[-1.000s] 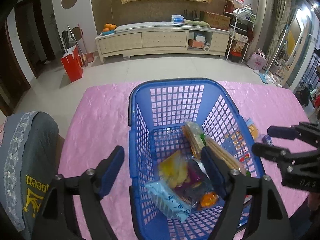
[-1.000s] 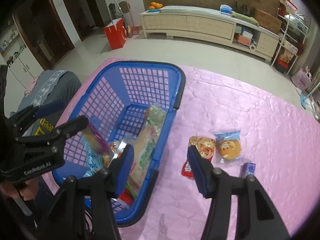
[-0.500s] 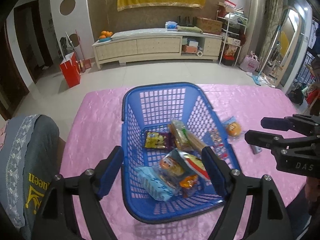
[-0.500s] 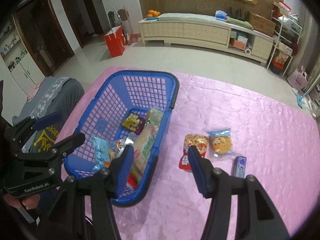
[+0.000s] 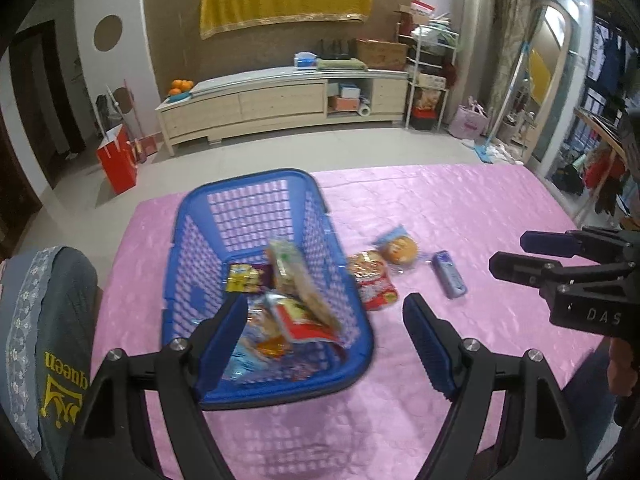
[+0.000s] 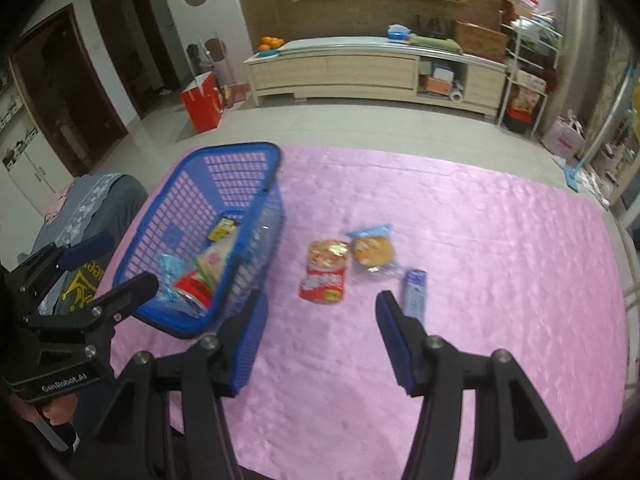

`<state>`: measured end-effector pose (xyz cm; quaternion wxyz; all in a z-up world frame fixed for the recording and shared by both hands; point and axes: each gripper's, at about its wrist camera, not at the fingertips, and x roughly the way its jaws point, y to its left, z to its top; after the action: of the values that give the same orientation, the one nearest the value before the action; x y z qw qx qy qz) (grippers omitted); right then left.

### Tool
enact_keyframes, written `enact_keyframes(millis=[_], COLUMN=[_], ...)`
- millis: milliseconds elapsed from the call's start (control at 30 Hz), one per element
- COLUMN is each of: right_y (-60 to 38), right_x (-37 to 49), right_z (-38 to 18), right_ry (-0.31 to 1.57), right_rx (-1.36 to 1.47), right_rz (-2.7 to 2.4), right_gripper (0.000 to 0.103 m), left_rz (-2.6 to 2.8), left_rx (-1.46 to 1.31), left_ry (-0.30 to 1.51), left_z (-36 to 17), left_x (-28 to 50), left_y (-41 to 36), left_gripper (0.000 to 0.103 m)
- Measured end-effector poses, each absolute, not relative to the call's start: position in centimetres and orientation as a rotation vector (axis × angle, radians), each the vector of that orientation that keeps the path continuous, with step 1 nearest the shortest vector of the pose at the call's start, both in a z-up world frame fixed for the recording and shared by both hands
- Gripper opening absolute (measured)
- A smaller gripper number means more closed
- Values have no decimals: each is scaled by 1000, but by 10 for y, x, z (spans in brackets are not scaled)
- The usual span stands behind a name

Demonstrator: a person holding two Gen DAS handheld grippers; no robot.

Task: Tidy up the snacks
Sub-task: 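Withdraw both tools and move the left tool toward the blue tube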

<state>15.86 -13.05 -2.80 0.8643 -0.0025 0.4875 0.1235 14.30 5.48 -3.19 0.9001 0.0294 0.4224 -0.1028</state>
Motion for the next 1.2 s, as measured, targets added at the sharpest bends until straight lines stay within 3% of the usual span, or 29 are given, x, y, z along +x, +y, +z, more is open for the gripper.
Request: enact_keyframes(millis=[267,433,667,1200], right_y=[-175,-203,-233,-266], right_x=[145,143,145,176], right_z=[-29,-37,-51,-120], right_ry=[1010,1013,1024,1091], right_rx=[-1,23,39,56], right_rz=[200,167,128,63], right_gripper=[61,71,72,75], left_rz=[-252,-267,-294,-248], left_rx=[72,107,130,178], left_ry=[885,899,926,976], left_z=[-37,-43,-56,-126], left_x=[140,144,153,194], left_y=[13,-16,-50,-94], left_gripper=[78,78,78,78])
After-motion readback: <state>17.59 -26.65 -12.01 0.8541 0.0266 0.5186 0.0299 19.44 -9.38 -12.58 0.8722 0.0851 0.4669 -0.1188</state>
